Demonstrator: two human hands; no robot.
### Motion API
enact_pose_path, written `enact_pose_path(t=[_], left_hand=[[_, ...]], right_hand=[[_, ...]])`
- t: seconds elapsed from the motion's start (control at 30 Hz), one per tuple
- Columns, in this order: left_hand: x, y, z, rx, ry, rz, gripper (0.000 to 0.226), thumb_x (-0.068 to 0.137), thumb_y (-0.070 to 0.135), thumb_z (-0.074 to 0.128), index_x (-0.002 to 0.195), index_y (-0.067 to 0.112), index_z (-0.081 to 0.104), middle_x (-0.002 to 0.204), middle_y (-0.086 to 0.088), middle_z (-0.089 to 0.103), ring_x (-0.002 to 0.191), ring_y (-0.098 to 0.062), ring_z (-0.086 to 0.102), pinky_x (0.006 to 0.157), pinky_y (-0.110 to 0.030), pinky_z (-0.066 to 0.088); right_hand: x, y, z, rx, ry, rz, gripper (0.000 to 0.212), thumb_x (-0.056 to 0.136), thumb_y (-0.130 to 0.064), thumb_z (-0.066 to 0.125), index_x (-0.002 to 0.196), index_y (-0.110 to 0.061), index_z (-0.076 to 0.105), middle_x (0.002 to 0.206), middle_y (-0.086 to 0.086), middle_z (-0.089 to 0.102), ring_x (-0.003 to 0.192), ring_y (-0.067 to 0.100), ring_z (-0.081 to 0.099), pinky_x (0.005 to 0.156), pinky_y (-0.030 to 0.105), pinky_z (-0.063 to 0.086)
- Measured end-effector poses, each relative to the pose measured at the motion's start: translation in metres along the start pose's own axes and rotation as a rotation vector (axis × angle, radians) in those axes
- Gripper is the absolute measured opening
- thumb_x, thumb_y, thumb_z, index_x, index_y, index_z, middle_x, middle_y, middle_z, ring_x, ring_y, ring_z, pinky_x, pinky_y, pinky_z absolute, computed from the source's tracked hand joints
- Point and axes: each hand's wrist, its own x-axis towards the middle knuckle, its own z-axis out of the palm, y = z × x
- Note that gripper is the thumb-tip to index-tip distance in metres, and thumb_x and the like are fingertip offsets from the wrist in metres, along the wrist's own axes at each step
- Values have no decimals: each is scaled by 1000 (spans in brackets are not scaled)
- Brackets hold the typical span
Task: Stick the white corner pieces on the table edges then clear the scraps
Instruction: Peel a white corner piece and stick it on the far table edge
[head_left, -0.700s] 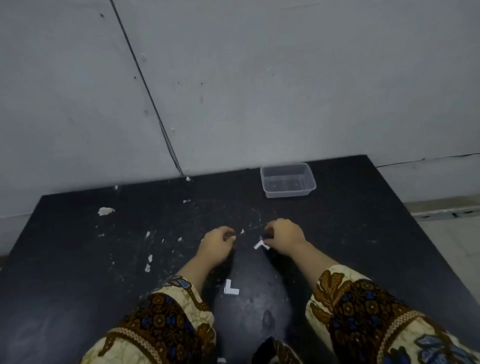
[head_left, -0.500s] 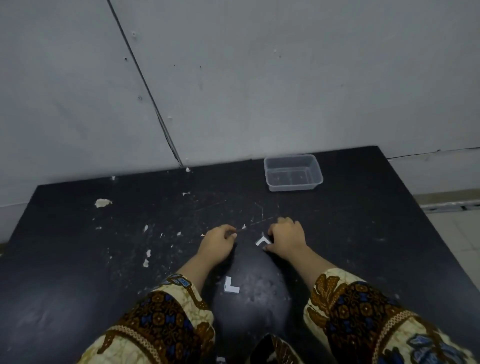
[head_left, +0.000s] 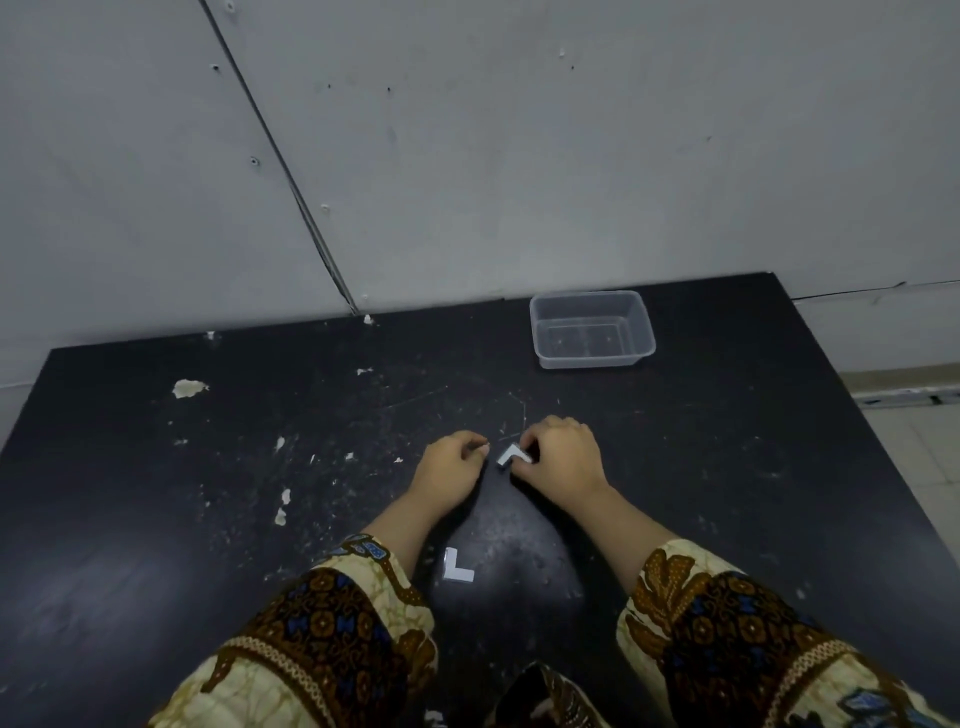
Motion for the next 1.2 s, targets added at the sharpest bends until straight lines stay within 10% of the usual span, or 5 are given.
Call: enact_pose_path(t=[0.13, 0.37, 0.73, 1.2], left_hand=[[6, 3, -10, -213, 41, -37, 23, 95, 23, 53, 107, 11, 67, 89, -8, 71, 77, -25, 68, 81, -42, 57], [-1, 28, -35, -542, 30, -29, 12, 90, 5, 60, 101, 1, 64, 74, -11, 67, 49, -8, 62, 53, -18, 53], [-6, 41, -56, -670, 69, 70, 15, 88, 1, 61, 102, -3, 67, 73, -12, 66, 55, -8, 64, 59, -17, 55], [-9, 48, -68, -695, 35, 138, 11, 89, 6, 61, 94, 5, 70, 74, -9, 70, 64, -11, 67, 67, -19, 56]], right_hand=[[3, -16, -12, 153, 46, -31, 25, 79, -38, 66, 99, -23, 68, 94, -3, 71, 87, 17, 66, 80, 35, 52], [5, -29, -23, 337, 228, -115, 23, 79, -32, 72, 101, -25, 73, 96, -5, 74, 83, 12, 68, 78, 34, 55], [-3, -33, -38, 535, 236, -220, 31, 77, -17, 78, 108, -18, 72, 99, -3, 75, 88, 2, 68, 86, 14, 52], [2, -35, -52, 637, 219, -222, 18, 77, -14, 78, 95, -15, 77, 90, -1, 76, 84, 7, 71, 85, 26, 56]])
